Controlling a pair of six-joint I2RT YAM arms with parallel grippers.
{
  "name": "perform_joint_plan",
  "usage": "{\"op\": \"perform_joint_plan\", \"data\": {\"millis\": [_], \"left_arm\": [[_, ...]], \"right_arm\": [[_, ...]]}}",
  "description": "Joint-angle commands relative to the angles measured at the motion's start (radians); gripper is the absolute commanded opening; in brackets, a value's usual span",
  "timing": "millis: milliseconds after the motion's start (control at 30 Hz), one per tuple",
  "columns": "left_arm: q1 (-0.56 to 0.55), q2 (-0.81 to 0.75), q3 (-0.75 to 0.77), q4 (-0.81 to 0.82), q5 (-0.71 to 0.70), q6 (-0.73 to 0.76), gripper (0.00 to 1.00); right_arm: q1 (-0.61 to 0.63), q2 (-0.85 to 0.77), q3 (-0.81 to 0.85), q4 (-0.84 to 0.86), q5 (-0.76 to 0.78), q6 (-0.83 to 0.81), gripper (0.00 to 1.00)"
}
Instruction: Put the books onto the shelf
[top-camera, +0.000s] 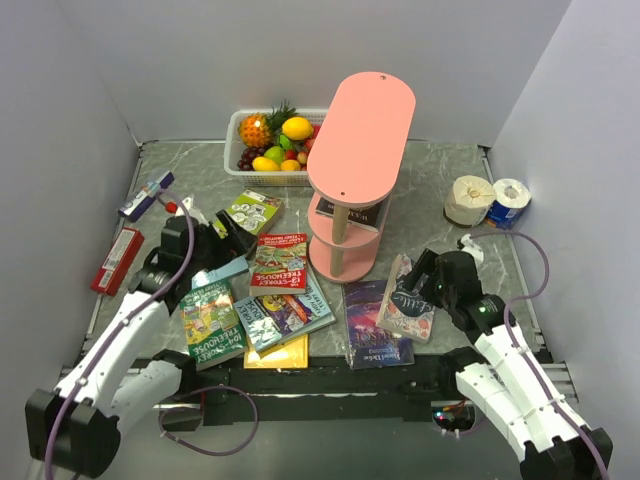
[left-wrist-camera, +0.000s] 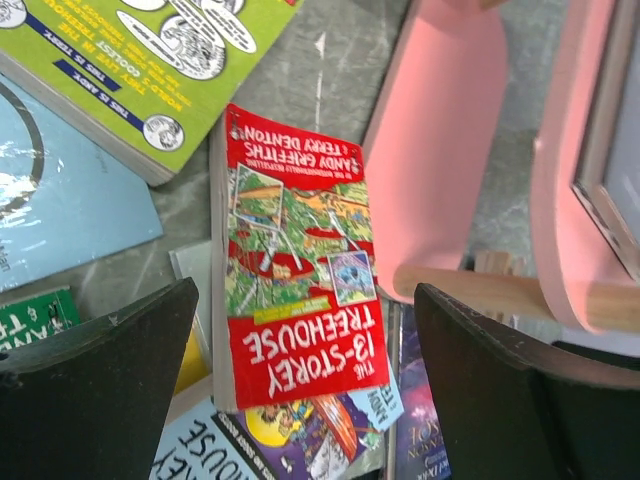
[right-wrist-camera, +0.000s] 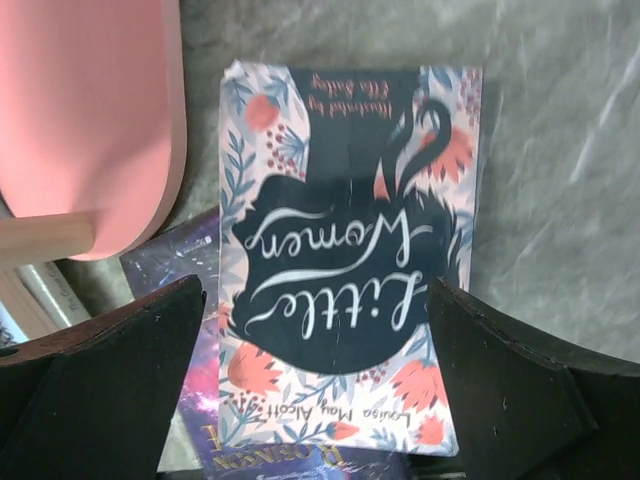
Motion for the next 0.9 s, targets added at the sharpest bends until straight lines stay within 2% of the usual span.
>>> {"op": "perform_joint_plan", "data": {"millis": [0,167,367,633,767,833,867], "left_arm": [[-0.009,-0.102,-0.021,0.035,0.050,-0.010,0.96],[-0.081,-0.136,0.002,0.041,0.054,0.001,0.96],[-0.219,-0.167,-0.037,0.058,-0.061,-0.033,0.96],[-0.247,-0.141,-0.080,0.063,-0.078,-0.071,0.96],[-0.252,-0.145,-0.085,0.069,-0.091,-0.080,0.96],[-0.256,-0.148,-0.096,0.081,-0.092,-0.085,0.96],[-0.256,-0.147,-0.099,0.090,-0.092,-0.086,0.96]], "right_arm": [[-0.007,-0.061,-0.040,-0.031,-0.005,0.129,0.99],[-0.062,-0.096,-0.072,-0.082,-0.057,0.256,0.99],[-0.109,-0.046,-0.097,-0.155,-0.084,0.331,0.99],[-0.154,-0.003,-0.175,-0.162,-0.108,0.330,0.99],[-0.155,0.025,-0.169,-0.157,-0.133,0.305,0.95],[-0.155,0.051,-0.172,-0.136,-0.165,0.294,0.96],[-0.155,0.062,-0.178,-0.073,-0.207,0.278,0.96]]}}
